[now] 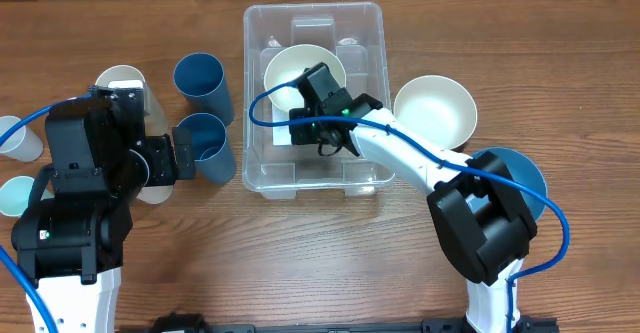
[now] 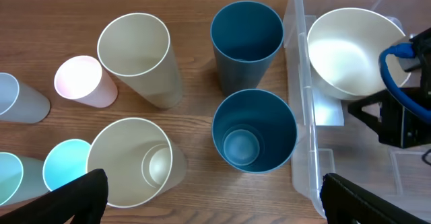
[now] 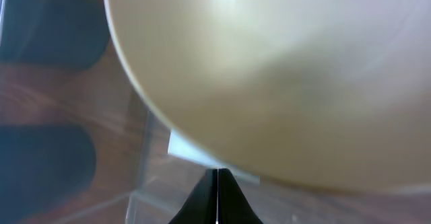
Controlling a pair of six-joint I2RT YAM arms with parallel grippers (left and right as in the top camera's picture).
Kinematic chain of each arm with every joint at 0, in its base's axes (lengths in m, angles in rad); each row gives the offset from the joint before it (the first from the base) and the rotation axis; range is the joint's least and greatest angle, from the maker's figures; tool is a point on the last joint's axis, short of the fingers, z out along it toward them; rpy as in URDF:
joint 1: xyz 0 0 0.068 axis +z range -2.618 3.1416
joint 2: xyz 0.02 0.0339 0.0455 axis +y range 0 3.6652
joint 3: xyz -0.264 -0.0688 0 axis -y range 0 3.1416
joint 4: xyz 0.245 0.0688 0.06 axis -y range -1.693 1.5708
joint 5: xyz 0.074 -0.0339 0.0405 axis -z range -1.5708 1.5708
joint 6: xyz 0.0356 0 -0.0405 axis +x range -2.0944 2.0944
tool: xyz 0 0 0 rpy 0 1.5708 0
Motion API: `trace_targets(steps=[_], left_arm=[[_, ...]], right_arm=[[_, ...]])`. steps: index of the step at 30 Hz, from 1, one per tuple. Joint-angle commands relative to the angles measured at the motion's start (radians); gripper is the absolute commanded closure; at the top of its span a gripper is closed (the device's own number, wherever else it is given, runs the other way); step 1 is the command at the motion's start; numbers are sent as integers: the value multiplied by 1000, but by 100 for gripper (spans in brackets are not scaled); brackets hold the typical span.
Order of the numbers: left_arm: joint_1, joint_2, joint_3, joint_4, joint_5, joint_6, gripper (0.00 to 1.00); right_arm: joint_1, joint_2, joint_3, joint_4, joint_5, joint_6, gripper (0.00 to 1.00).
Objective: Pack container
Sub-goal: 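Lower the cream bowl into the clear bin and release it, then grasp the rim of the larger cream bowl with the right gripper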
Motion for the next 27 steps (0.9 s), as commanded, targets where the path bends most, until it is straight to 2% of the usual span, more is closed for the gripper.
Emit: trace_targets(steps=[1, 4, 8, 9, 10, 13, 15, 18, 20, 23, 26, 27], left_arm=[[-6, 3, 23, 3, -6, 23, 0], [-6, 3, 23, 3, -6, 23, 0], [-6, 3, 23, 3, -5, 23, 0], [-6, 3, 23, 3, -5, 23, 0], [-6, 3, 23, 3, -5, 23, 0], [-6, 3, 23, 3, -5, 23, 0], [-6, 3, 23, 3, -5, 23, 0], [-6, 3, 23, 3, -6, 23, 0], [-6, 3, 23, 3, -6, 23, 0], [-6, 3, 23, 3, -5, 23, 0], [-6, 3, 23, 3, -6, 23, 0], [-6, 3, 23, 3, -5, 23, 0]], right_arm=[[-4, 24, 2, 61, 134, -2, 96], [-14, 23, 2, 126, 194, -2, 92], [-47, -28, 6, 91, 173, -2, 91], [-48, -63, 6, 74, 157, -2, 89], [-48, -130, 6, 48, 130, -3, 78], [-46, -293, 6, -11, 72, -51, 68], [-64, -423, 6, -79, 116, -51, 60], [-170, -562, 6, -169, 237, -51, 54], [-311, -588, 6, -235, 233, -44, 52], [-587, -508, 3, -343, 156, -43, 44], [-746, -338, 3, -405, 80, -44, 32], [-767, -281, 3, -416, 56, -45, 31]])
